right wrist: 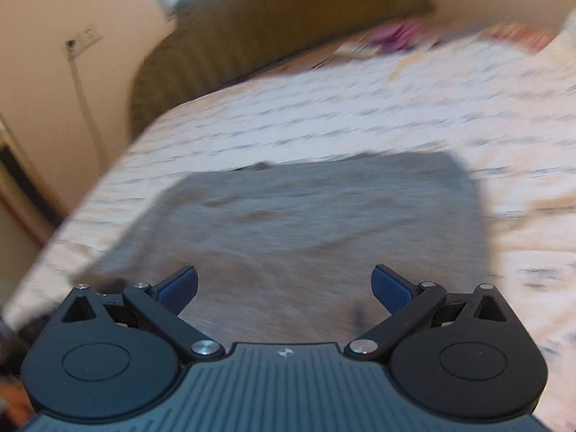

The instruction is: Fold small clothes

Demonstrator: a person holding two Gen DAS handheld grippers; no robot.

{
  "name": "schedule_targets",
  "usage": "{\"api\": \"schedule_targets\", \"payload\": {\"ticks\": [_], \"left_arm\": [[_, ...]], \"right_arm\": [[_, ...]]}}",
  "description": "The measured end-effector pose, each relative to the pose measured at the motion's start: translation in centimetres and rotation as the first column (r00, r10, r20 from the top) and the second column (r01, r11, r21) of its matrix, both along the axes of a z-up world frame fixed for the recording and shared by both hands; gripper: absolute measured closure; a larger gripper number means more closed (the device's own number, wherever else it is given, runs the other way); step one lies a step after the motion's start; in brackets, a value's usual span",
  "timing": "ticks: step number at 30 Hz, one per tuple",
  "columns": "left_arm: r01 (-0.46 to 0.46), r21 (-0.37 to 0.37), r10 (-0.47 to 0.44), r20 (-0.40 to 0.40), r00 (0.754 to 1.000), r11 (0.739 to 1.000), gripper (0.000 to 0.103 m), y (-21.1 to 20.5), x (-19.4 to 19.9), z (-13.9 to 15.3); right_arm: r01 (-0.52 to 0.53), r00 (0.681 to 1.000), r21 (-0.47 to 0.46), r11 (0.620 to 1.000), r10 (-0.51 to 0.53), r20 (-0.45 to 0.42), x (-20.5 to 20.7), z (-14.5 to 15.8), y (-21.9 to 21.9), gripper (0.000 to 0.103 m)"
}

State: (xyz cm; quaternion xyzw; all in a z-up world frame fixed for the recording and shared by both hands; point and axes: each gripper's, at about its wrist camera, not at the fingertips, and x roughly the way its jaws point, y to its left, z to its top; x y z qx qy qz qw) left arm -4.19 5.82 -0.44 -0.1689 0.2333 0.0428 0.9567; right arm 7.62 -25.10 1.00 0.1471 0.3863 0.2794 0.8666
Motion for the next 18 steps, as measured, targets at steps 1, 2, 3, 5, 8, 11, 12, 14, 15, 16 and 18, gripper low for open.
{"api": "schedule_targets", "payload": {"ticks": [1, 2, 3, 5, 8, 11, 12, 14, 15, 16, 18], "left_arm": [[0.031, 0.071, -0.031, 0.008, 0.999, 0.997, 0.1, -1.2, 0.0, 0.1], [0.053, 0.136, -0.055, 0.01, 0.998, 0.989, 0.1, -2.4, -0.2, 0.0], [0.067, 0.168, -0.07, 0.012, 0.997, 0.983, 0.1, -3.0, -0.3, -0.1], [0.1, 0.209, -0.104, 0.006, 0.995, 0.973, 0.1, -4.2, 0.0, -0.6], [0.111, 0.248, -0.117, 0.009, 0.993, 0.962, 0.1, -4.8, 0.0, -0.9], [0.121, 0.26, -0.128, 0.011, 0.992, 0.958, 0.1, -4.6, 0.1, -1.1], [0.127, 0.263, -0.133, 0.007, 0.991, 0.956, 0.1, -4.6, 0.2, -1.2], [0.136, 0.264, -0.142, 0.003, 0.99, 0.955, 0.1, -4.6, 0.4, -1.3], [0.143, 0.265, -0.148, 0.0, 0.989, 0.954, 0.1, -4.6, 0.5, -1.4], [0.147, 0.266, -0.152, -0.003, 0.988, 0.953, 0.1, -4.7, 0.5, -1.5], [0.155, 0.266, -0.159, -0.006, 0.987, 0.951, 0.1, -4.7, 0.5, -1.6]], "right_arm": [[-0.048, 0.996, 0.06, 0.997, 0.053, -0.069, 1.9, 0.1, 0.9, 0.0], [-0.088, 0.985, 0.123, 0.988, 0.105, -0.14, 3.8, -0.1, 2.1, 0.0], [-0.108, 0.972, 0.164, 0.981, 0.139, -0.189, 5.4, -0.2, 3.2, 0.0], [-0.173, 0.941, 0.215, 0.961, 0.226, -0.253, 8.2, -0.3, 6.7, 0.0], [-0.249, 0.912, 0.229, 0.941, 0.307, -0.272, 10.4, 0.2, 11.4, 0.0], [-0.329, 0.886, 0.189, 0.925, 0.372, -0.275, 11.4, 0.8, 16.1, 0.0], [-0.35, 0.882, 0.165, 0.922, 0.384, -0.274, 11.6, 0.9, 17.3, 0.0], [-0.392, 0.872, 0.103, 0.914, 0.405, -0.274, 12.0, 1.0, 19.8, 0.0], [-0.399, 0.871, 0.087, 0.913, 0.407, -0.274, 12.2, 0.9, 20.6, 0.001], [-0.411, 0.869, 0.067, 0.909, 0.413, -0.273, 12.6, 0.7, 21.4, 0.001], [-0.439, 0.865, 0.011, 0.898, 0.426, -0.265, 13.3, 0.2, 22.7, 0.016]]}}
